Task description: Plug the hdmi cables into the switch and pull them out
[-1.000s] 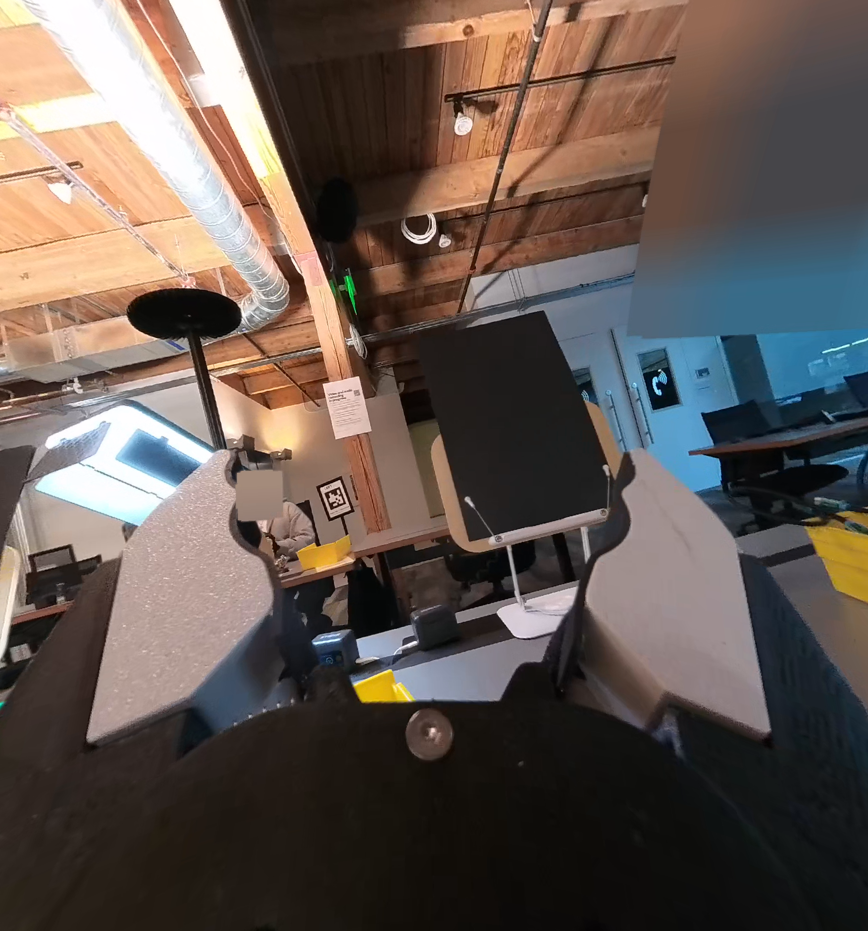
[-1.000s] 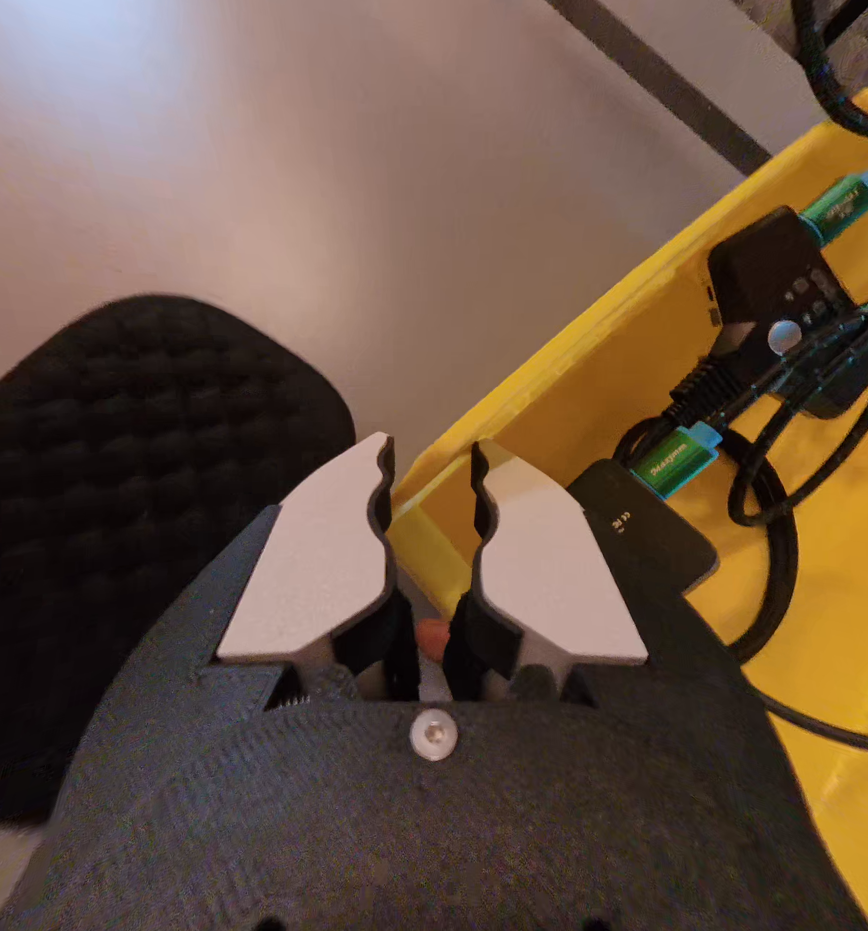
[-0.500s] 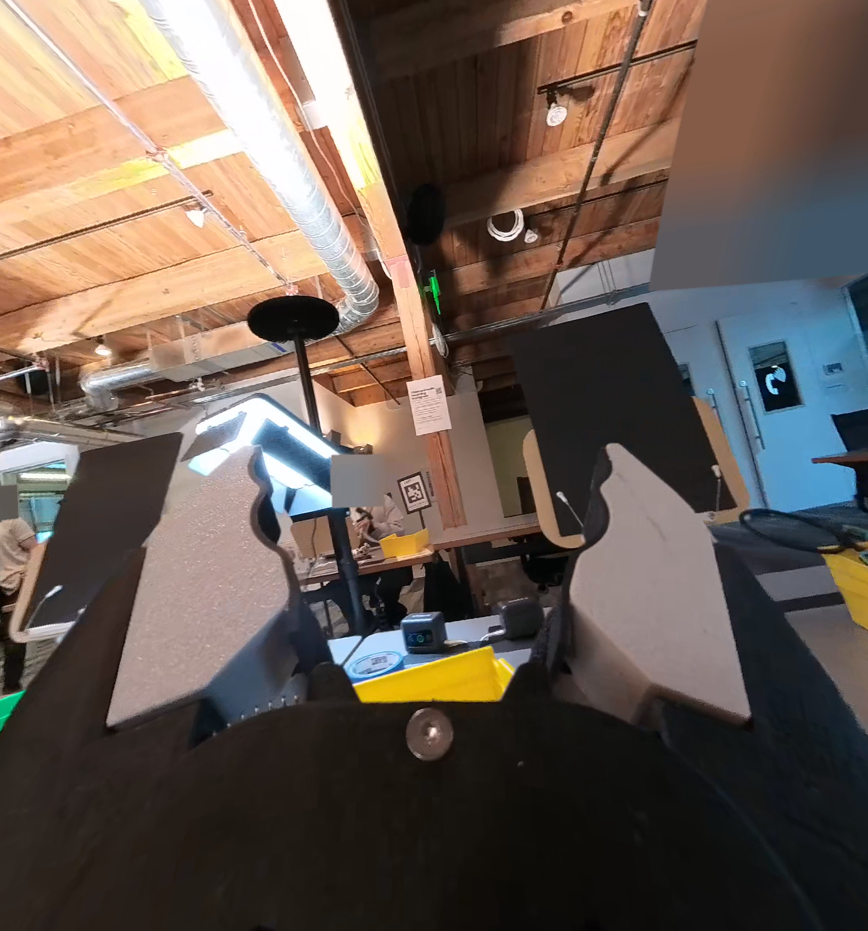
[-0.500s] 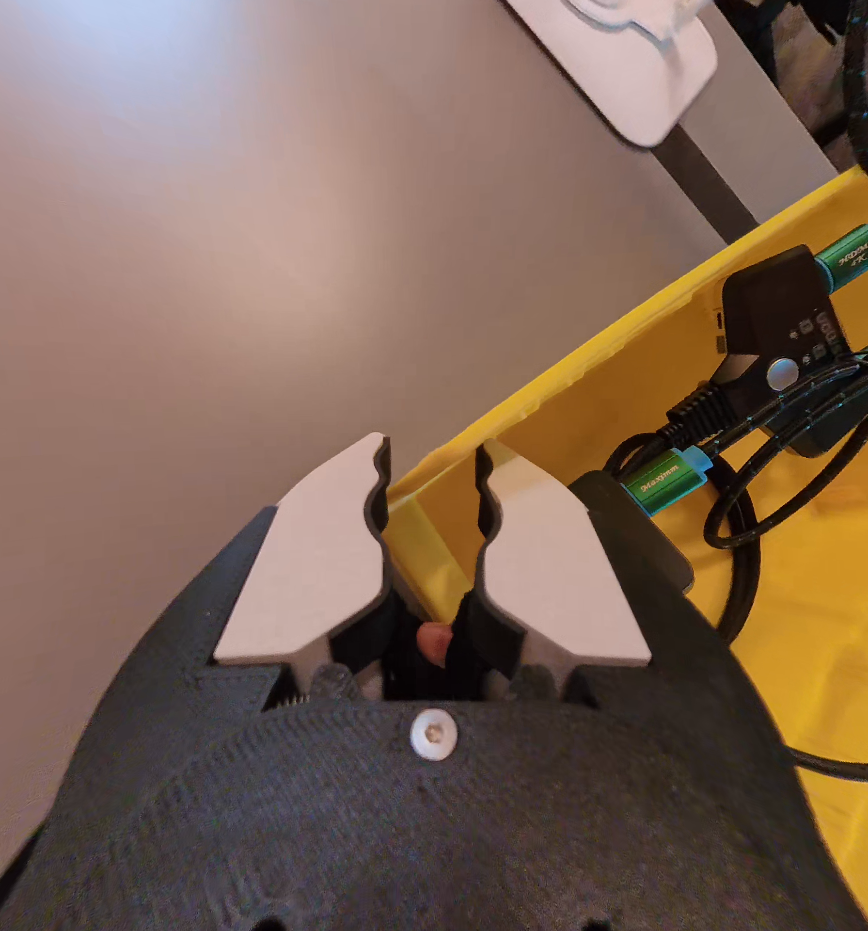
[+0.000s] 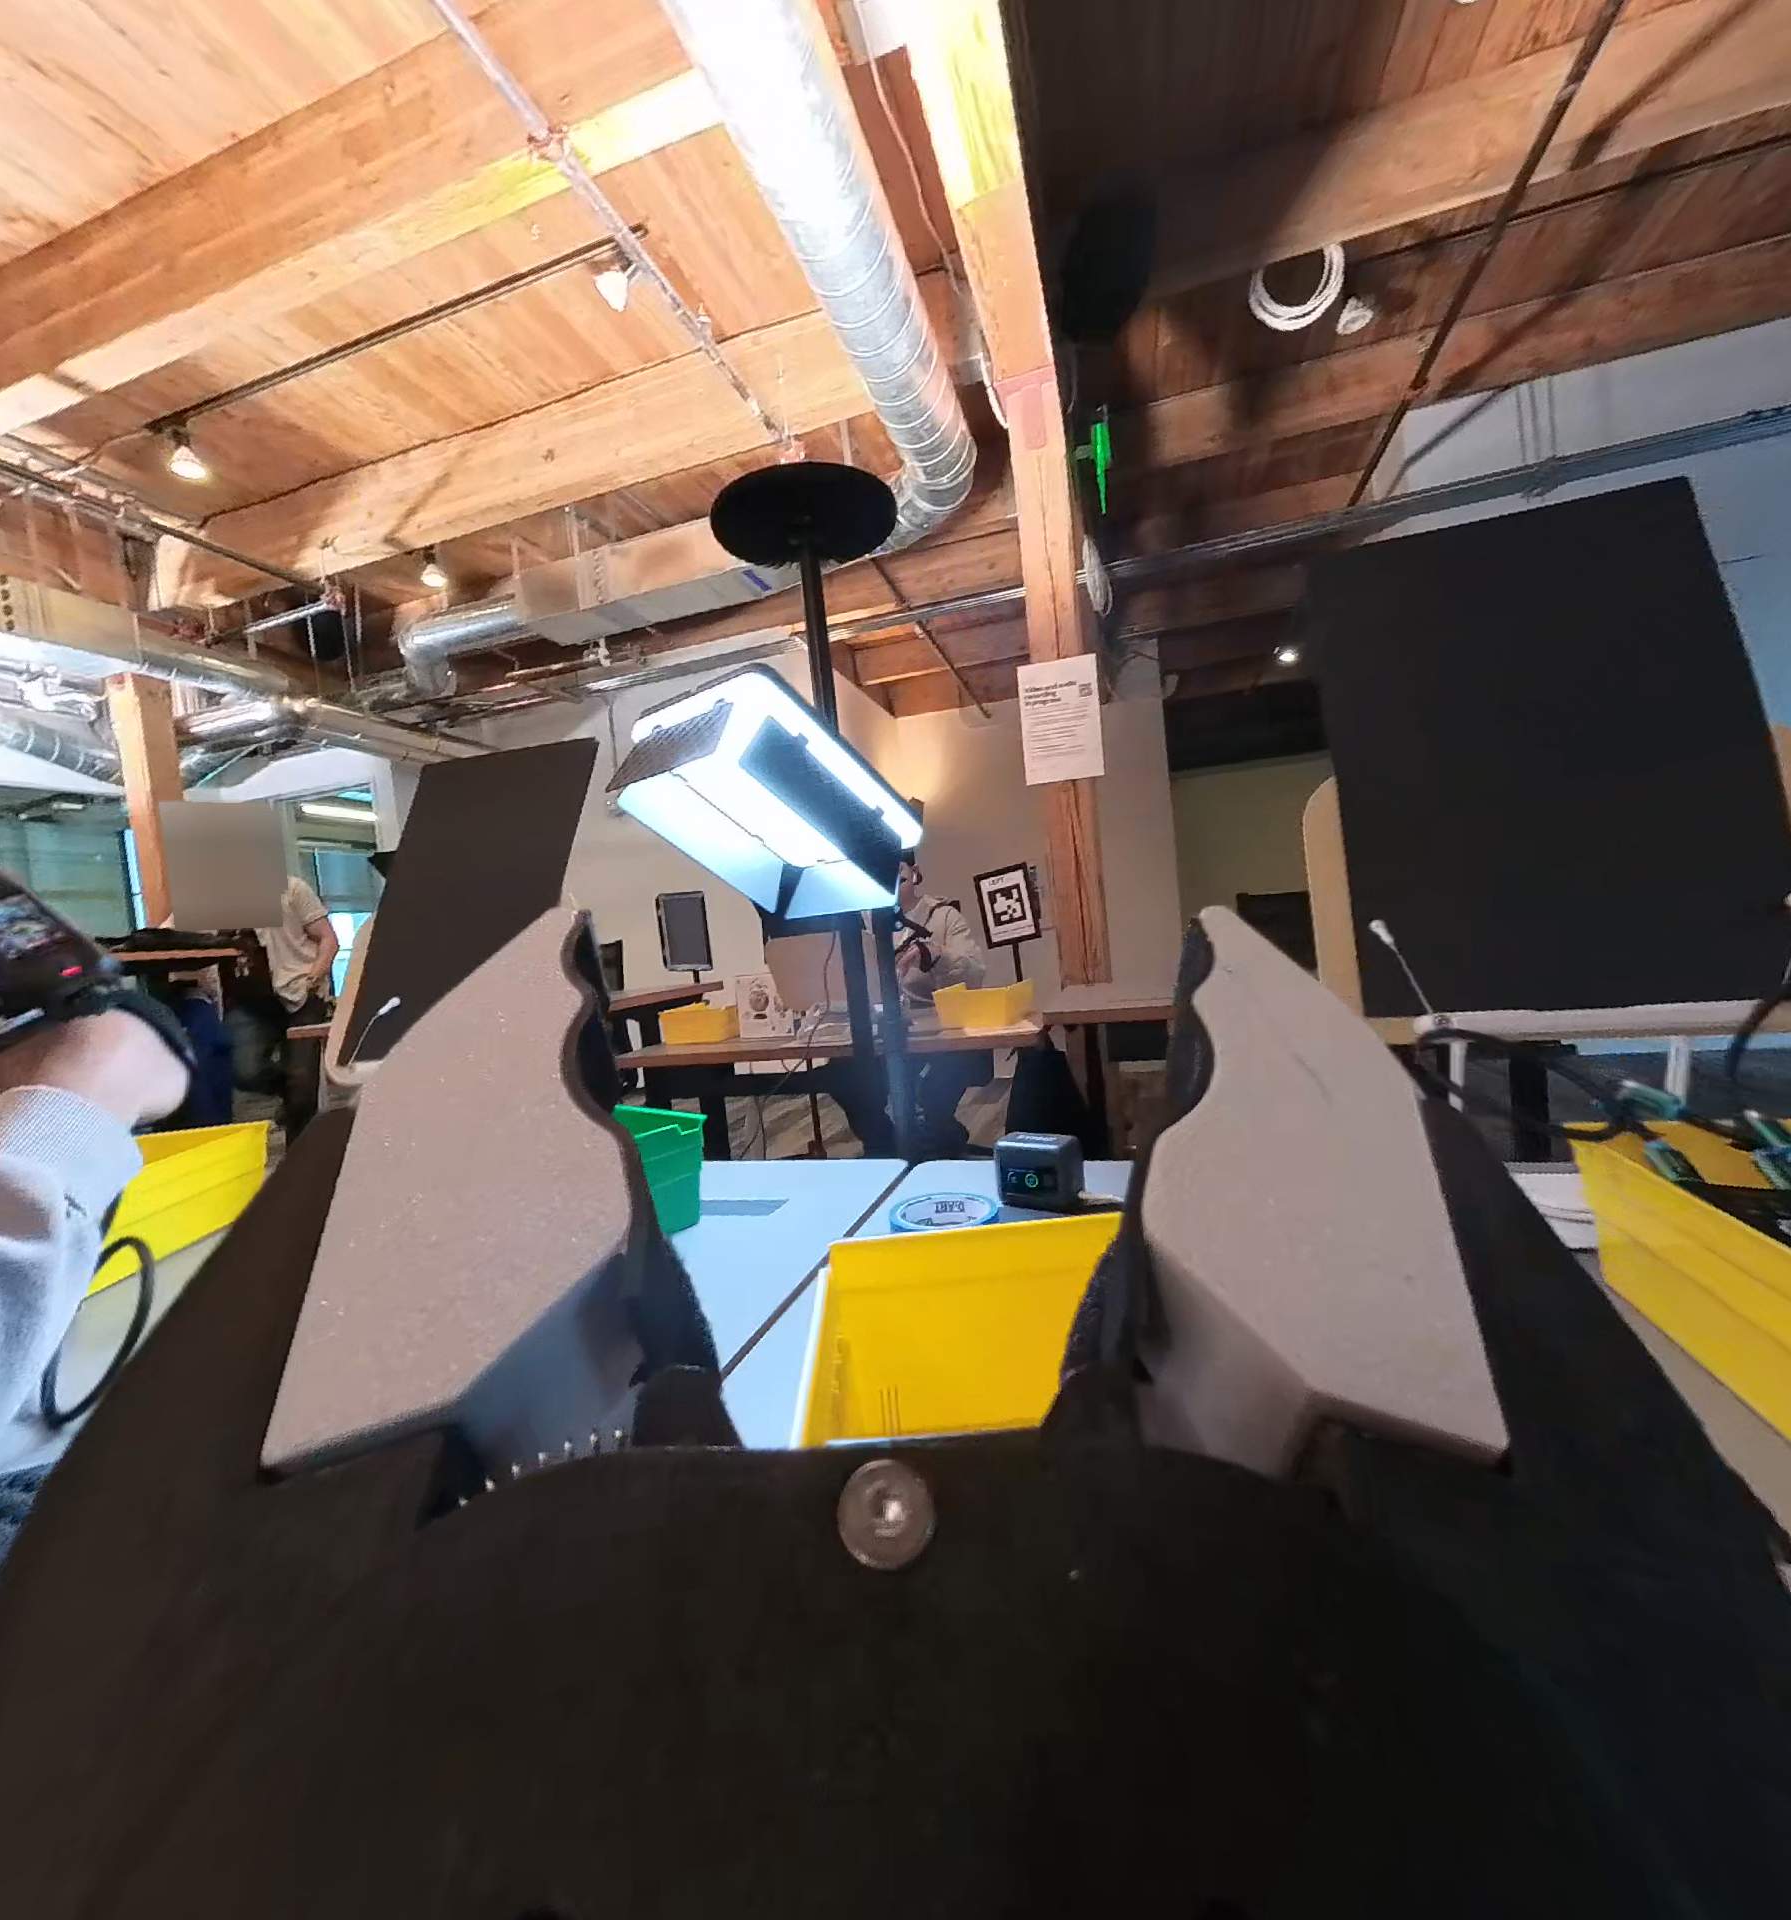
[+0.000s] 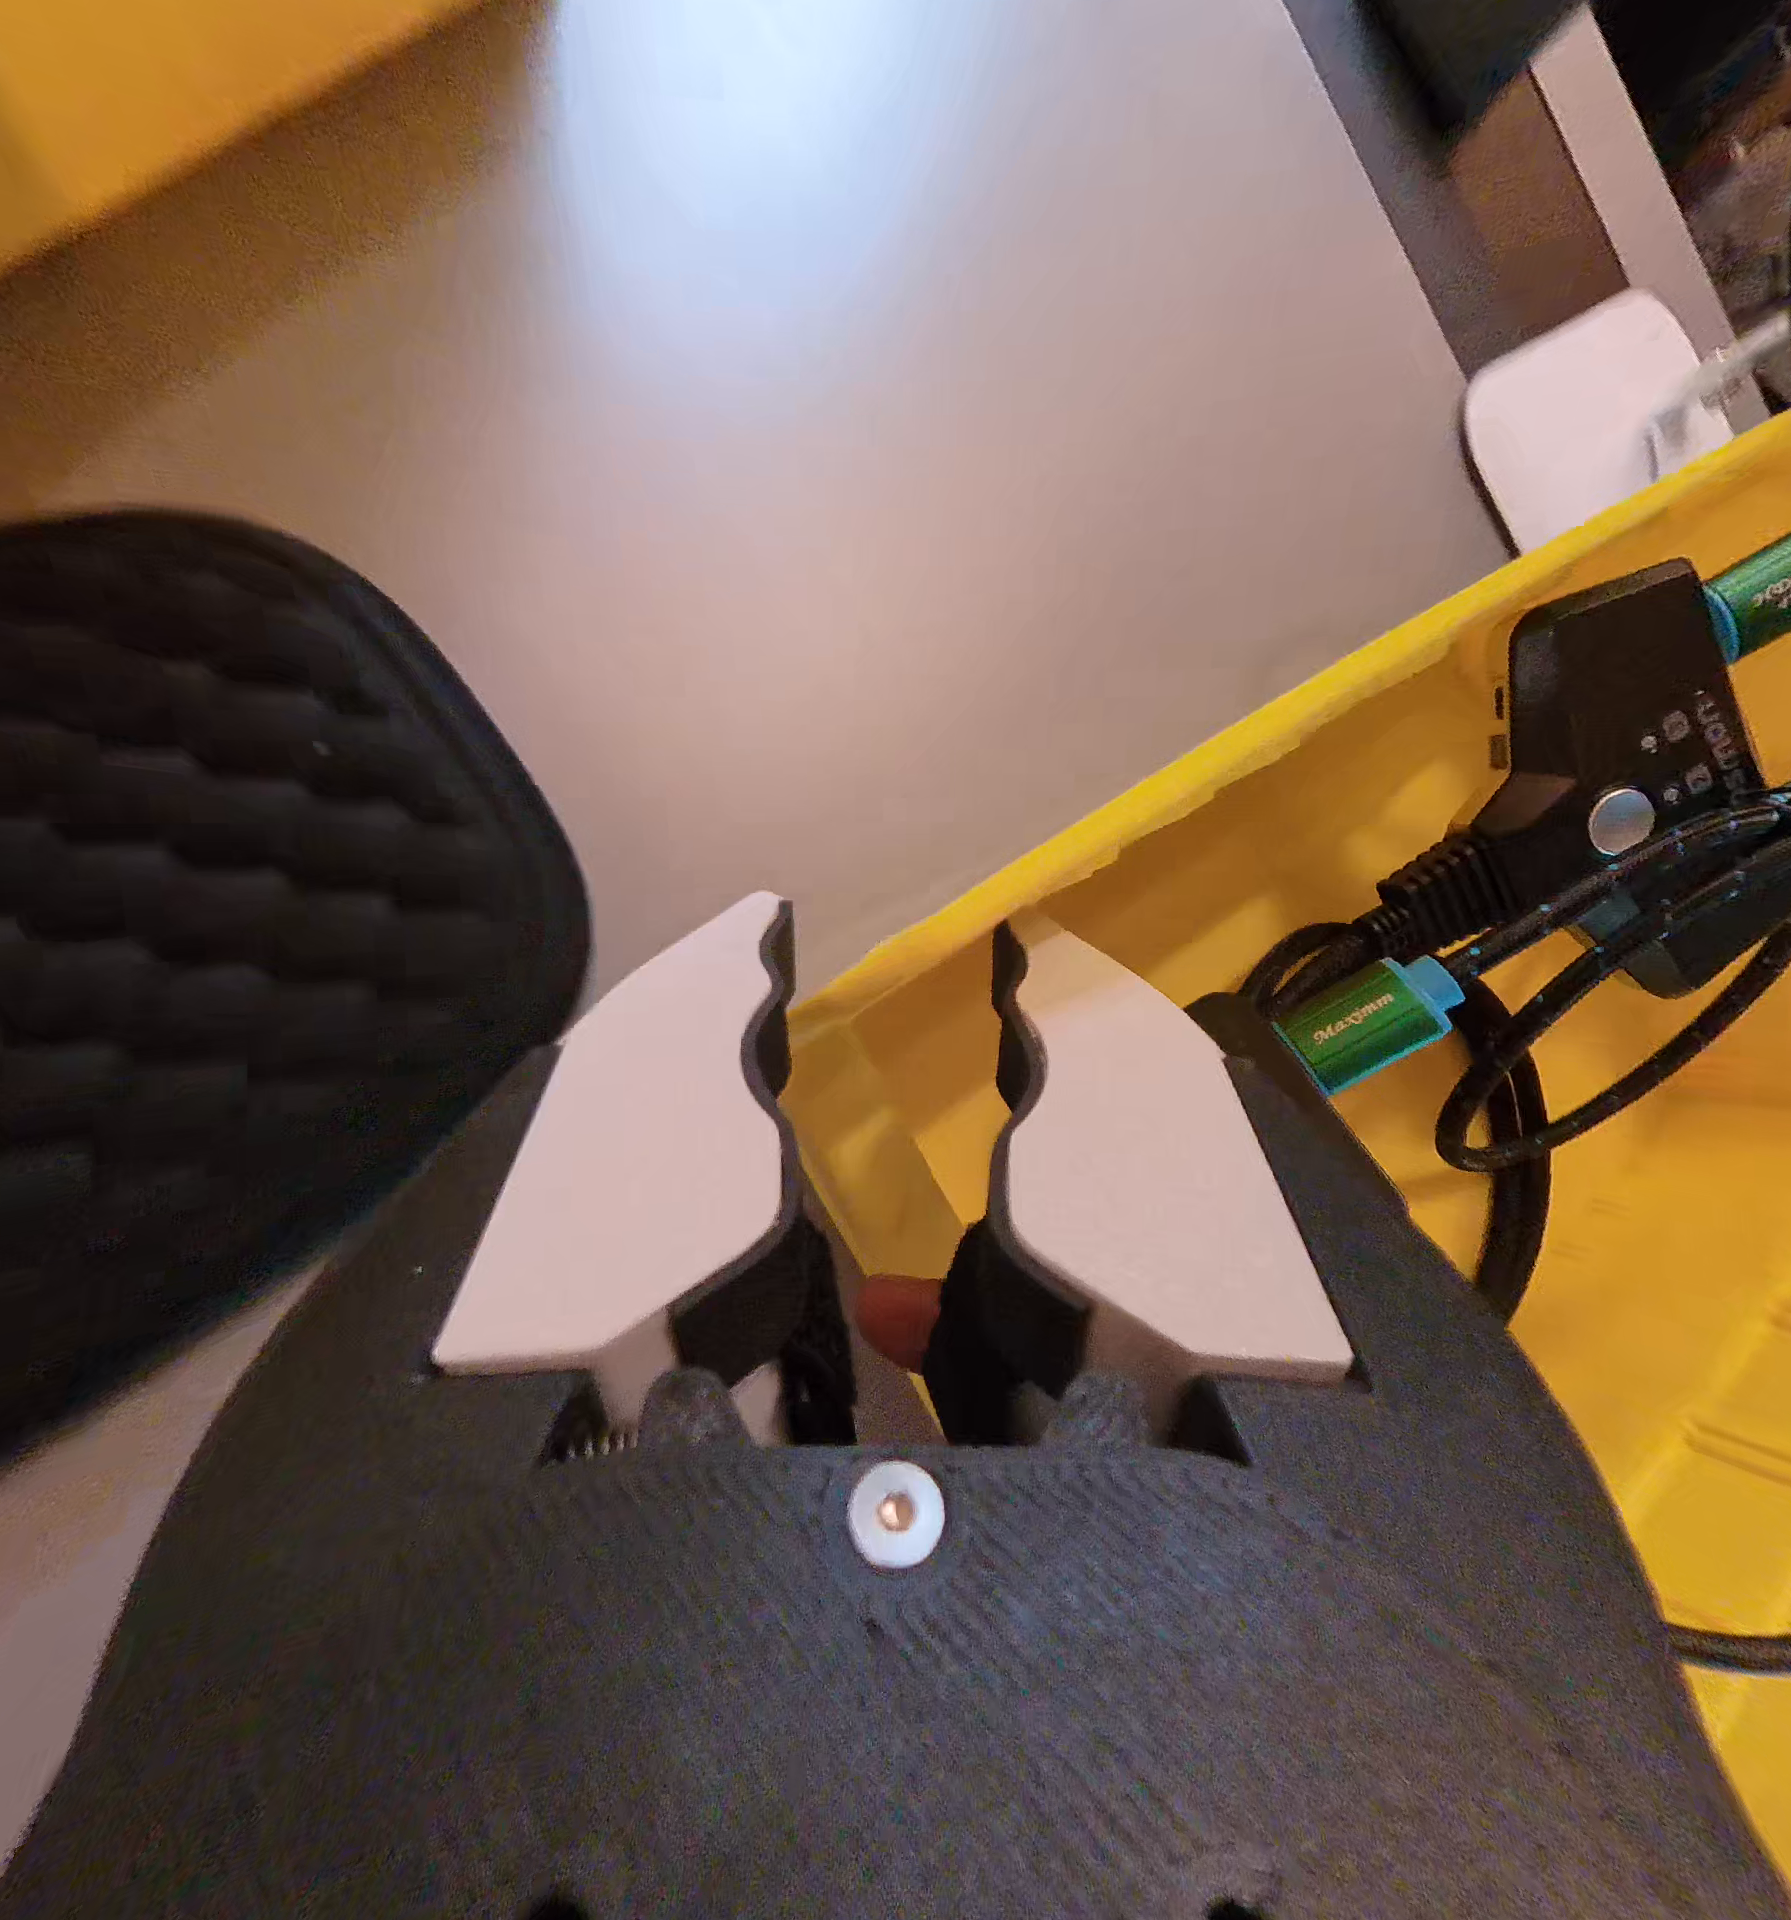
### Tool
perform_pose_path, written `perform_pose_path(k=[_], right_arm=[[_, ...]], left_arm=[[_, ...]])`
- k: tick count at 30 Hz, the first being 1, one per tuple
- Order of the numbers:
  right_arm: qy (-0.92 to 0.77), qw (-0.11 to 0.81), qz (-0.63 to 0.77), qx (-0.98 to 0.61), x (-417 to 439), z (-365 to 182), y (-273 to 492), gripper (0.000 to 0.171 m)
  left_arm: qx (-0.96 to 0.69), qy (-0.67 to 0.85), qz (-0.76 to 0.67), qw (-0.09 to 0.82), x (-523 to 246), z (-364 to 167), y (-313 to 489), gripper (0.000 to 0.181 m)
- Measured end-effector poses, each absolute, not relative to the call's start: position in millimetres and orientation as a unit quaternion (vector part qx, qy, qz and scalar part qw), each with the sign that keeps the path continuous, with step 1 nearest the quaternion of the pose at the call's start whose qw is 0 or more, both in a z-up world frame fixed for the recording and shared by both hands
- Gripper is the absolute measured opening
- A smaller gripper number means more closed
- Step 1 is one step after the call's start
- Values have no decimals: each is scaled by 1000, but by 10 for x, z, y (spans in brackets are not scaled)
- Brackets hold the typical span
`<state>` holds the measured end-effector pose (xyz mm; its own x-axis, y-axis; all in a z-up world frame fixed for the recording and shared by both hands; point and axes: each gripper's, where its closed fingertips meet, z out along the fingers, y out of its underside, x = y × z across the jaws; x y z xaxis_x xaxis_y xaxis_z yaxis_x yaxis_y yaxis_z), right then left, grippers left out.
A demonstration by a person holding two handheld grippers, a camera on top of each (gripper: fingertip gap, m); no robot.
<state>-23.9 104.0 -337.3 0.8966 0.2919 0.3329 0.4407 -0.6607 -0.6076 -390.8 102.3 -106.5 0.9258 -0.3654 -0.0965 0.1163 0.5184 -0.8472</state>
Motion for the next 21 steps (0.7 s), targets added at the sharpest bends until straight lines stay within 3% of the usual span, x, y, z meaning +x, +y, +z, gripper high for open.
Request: perform_pose_path(k=[9, 15, 21], right_arm=[[-243, 413, -63, -875, -839, -3359, 1638, 38], [-275, 452, -70, -845, -1108, -3370, 1858, 42], [-303, 484, -110, -813, -1219, -3169, 1744, 73]], left_arm=[[-534, 148, -127, 823, -4014, -1376, 1232, 107], [-665, 186, -75, 720, -4153, -2046, 1555, 104], [-731, 169, -135, 647, -4218, -2493, 1689, 79]])
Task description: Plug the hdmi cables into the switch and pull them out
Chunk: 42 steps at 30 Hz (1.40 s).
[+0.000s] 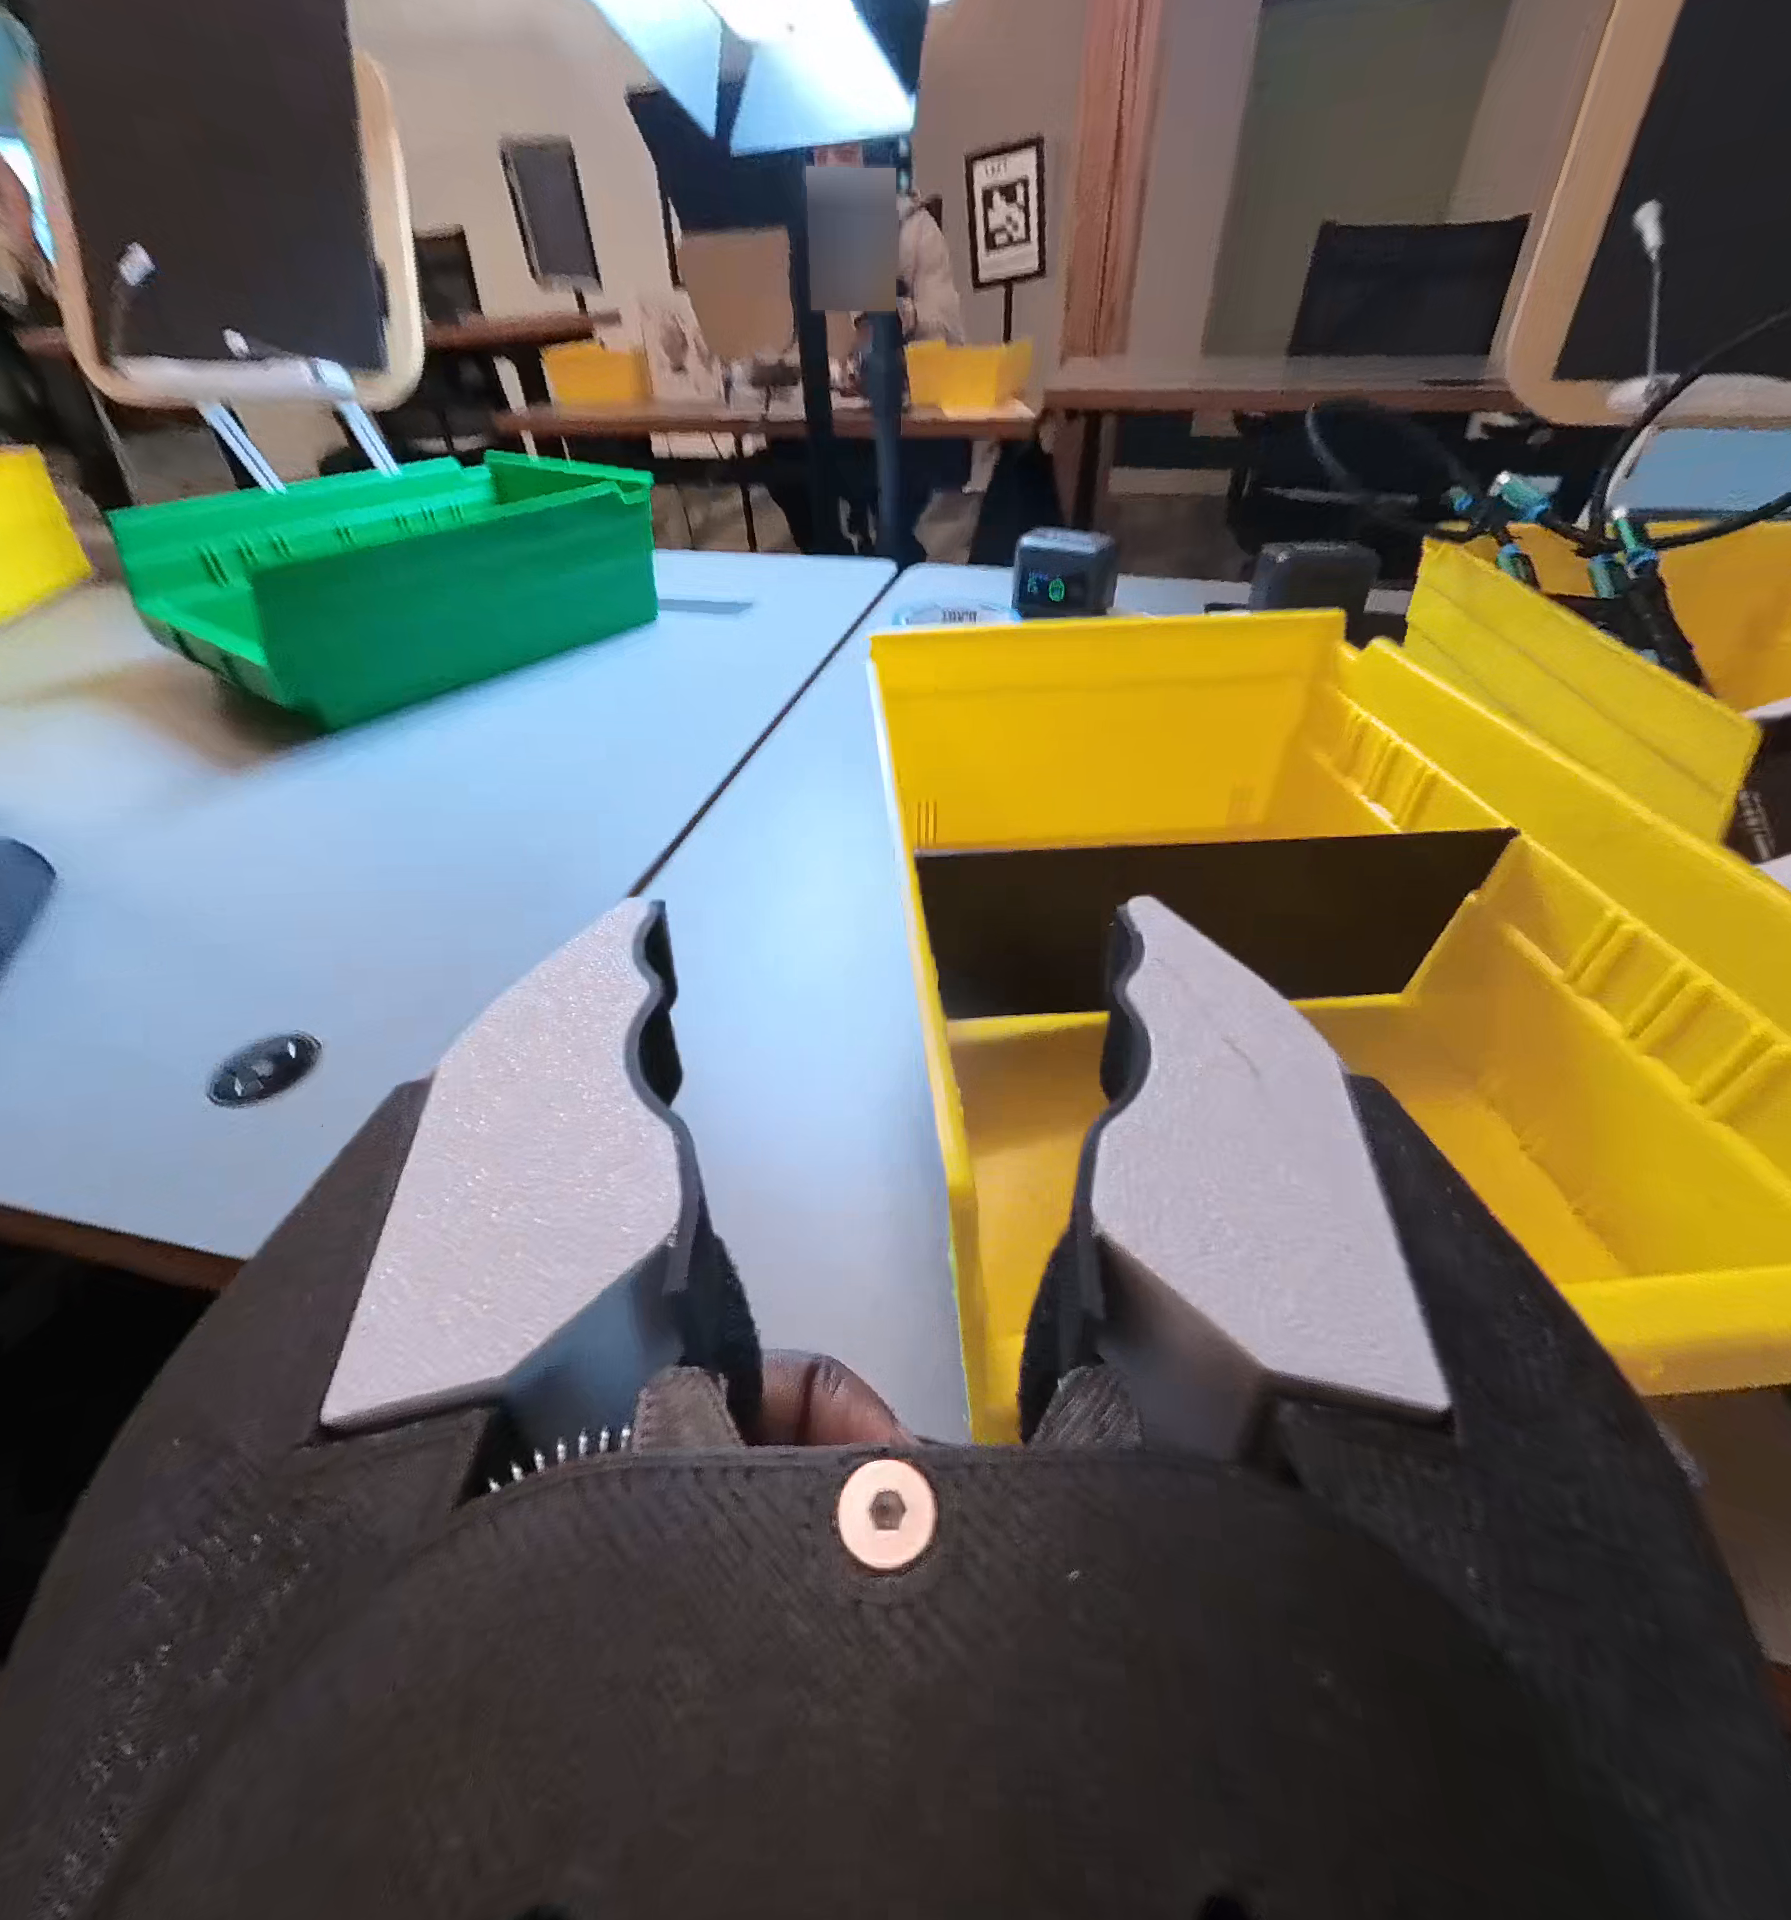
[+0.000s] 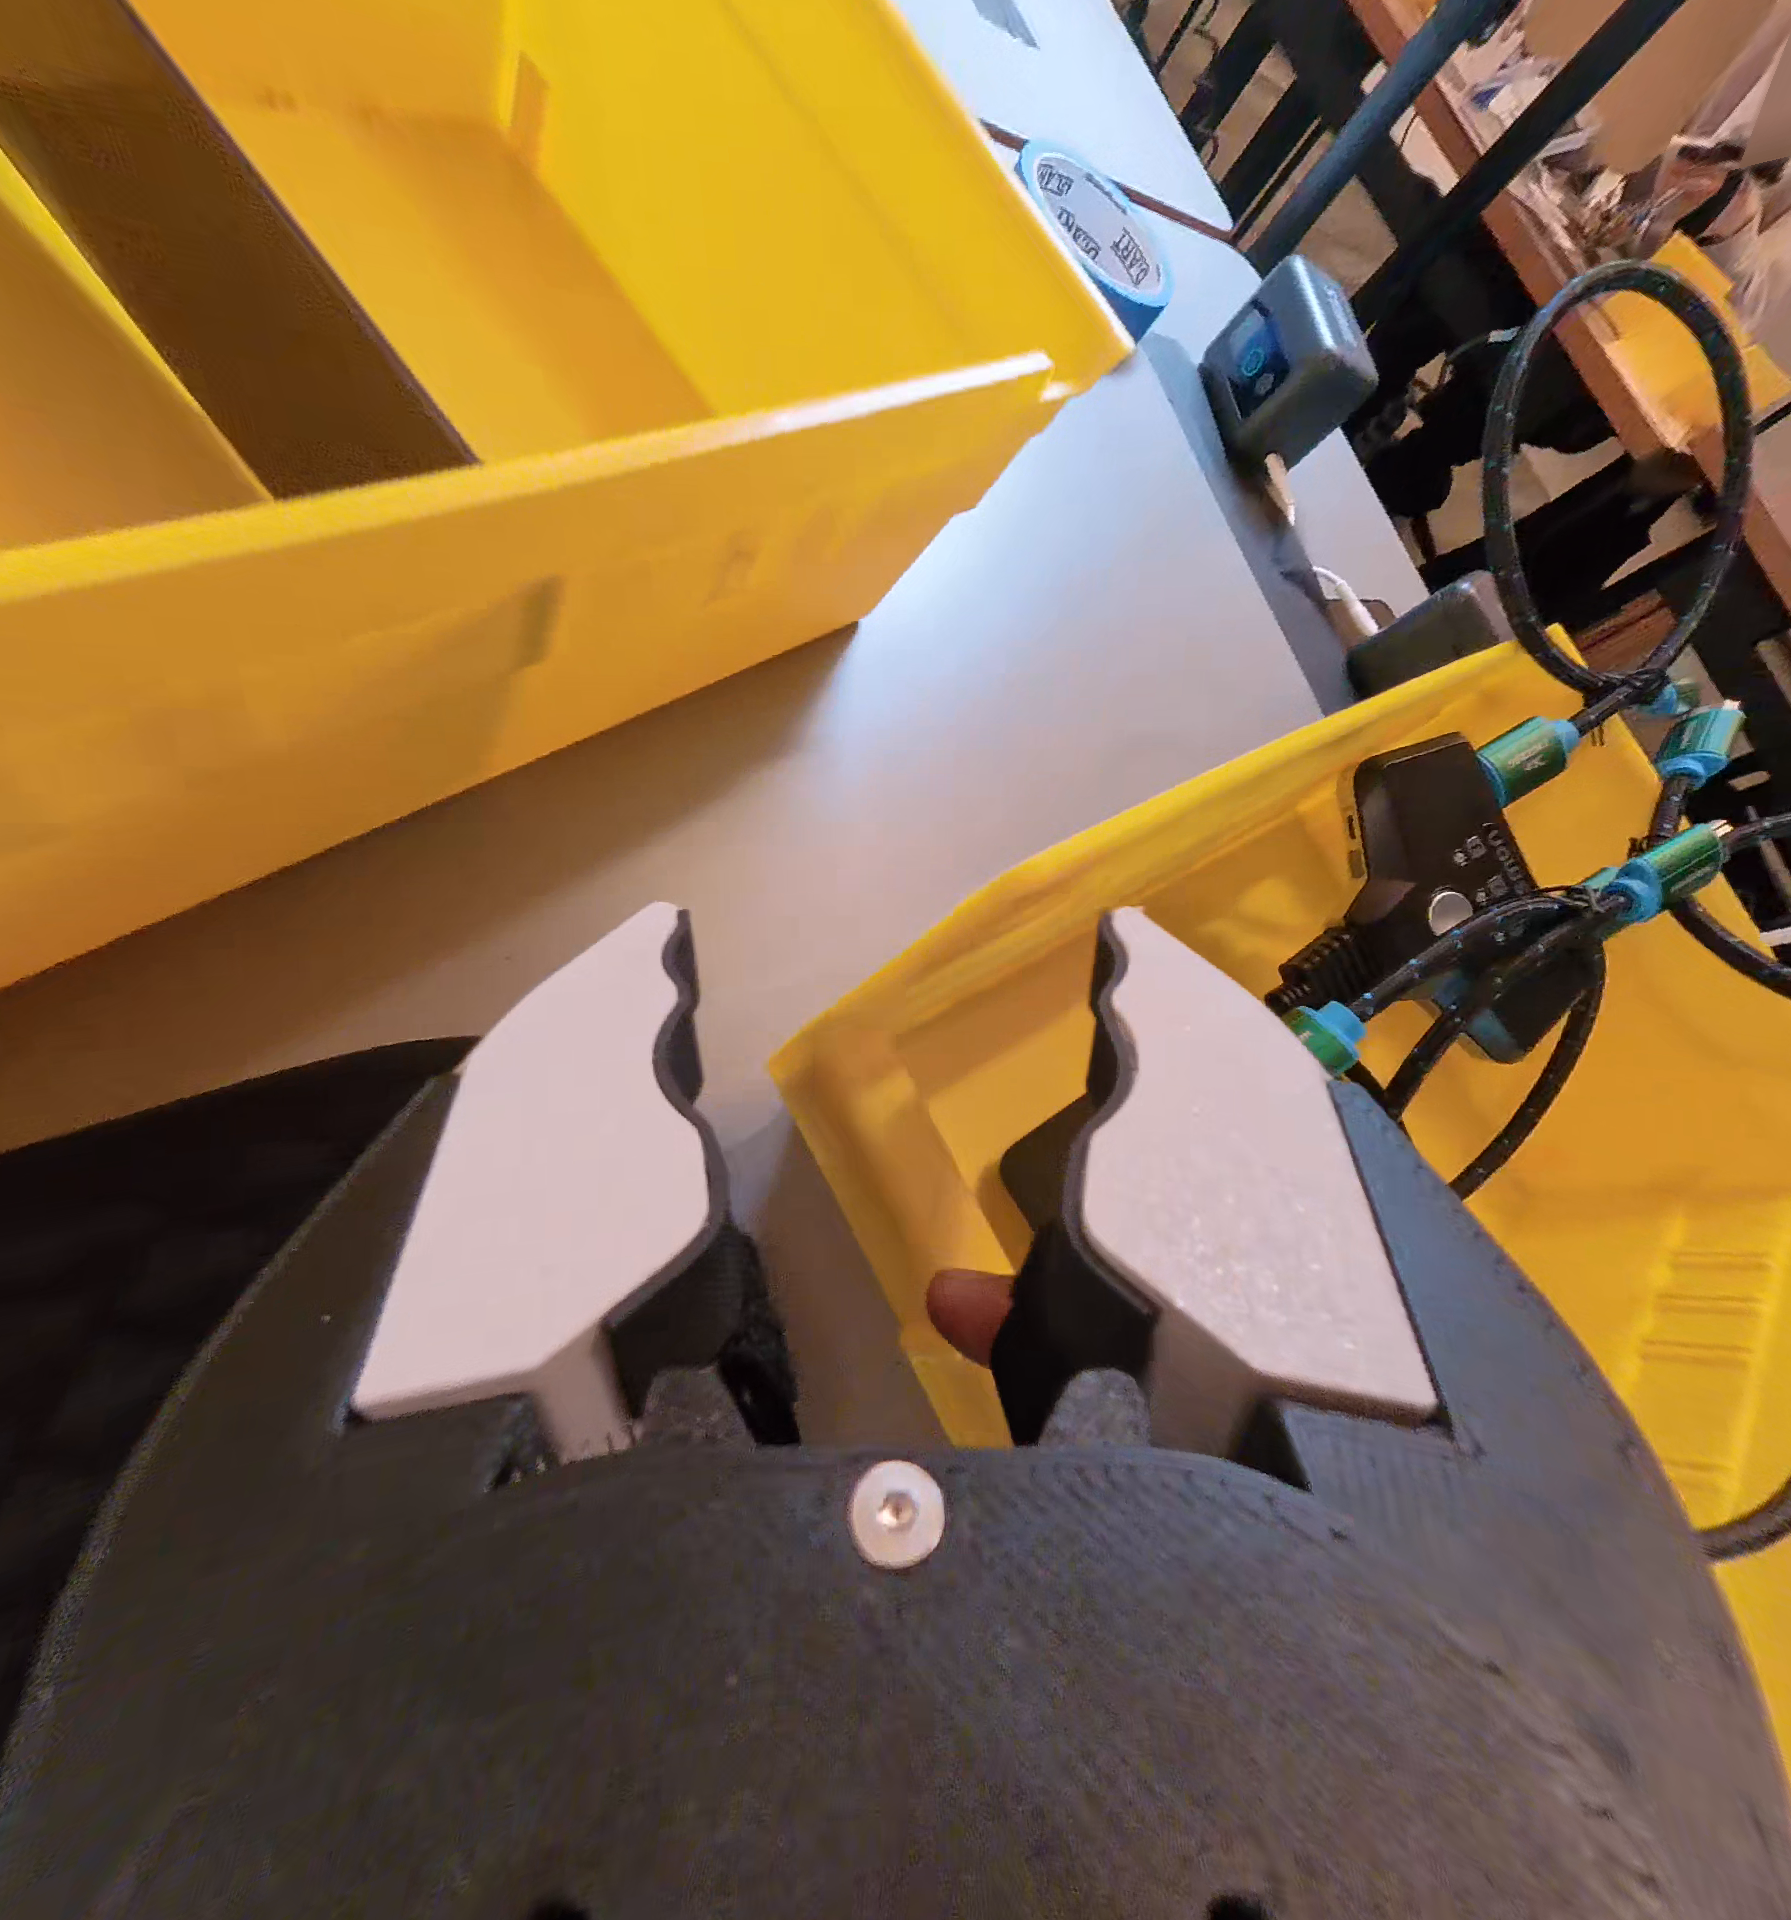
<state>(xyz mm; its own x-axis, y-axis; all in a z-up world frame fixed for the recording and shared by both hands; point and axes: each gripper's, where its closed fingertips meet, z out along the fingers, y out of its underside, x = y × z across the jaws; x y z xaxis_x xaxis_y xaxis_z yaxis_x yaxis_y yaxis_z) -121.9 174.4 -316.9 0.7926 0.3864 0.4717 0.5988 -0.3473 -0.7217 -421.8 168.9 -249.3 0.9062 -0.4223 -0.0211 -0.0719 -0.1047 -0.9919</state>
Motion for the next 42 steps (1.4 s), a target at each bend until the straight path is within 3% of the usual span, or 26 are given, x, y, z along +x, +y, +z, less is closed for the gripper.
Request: perform_pose_path(k=[10, 12, 15, 18, 23, 27, 30, 32, 34, 38, 42], right_arm=[[-317, 489, -123, -803, -1399, -2959, 1533, 82], [-320, 489, -121, -802, -1421, -2949, 1518, 81], [-317, 498, -94, -802, -1487, -2928, 1465, 80], [-294, 526, -59, -796, -1520, -2869, 1359, 68], [-195, 625, 93, -750, -1606, -2624, 1020, 56], [-220, 577, 224, -754, -2156, -2760, 727, 84], [-277, 509, 220, -785, -2516, -3080, 662, 96], [-295, 486, 189, -800, -2579, -3232, 720, 83], [-304, 489, 148, -804, -2533, -3242, 807, 51], [-340, 537, 37, -771, -2399, -3080, 906, 34], [-352, 603, -27, -715, -2252, -2673, 850, 31]], left_arm=[[-778, 179, -152, 582, -4205, -2948, 1790, 79], [-793, 193, -154, 557, -4166, -3068, 1778, 71], [-817, 260, -198, 475, -3950, -3303, 1579, 41], [-836, 271, -177, 443, -3976, -3409, 1534, 44], [-793, 205, -160, 550, -4117, -3114, 1779, 66], [-764, 183, -185, 591, -4052, -2993, 1857, 65], [-784, 225, -155, 558, -3997, -3157, 1833, 47], [-792, 252, -149, 535, -3925, -3240, 1801, 27], [-806, 244, -103, 530, -3991, -3248, 1840, 12], [-795, 230, -65, 558, -3954, -2979, 1817, 10], [-749, 209, -56, 626, -3848, -2503, 1677, 9]])
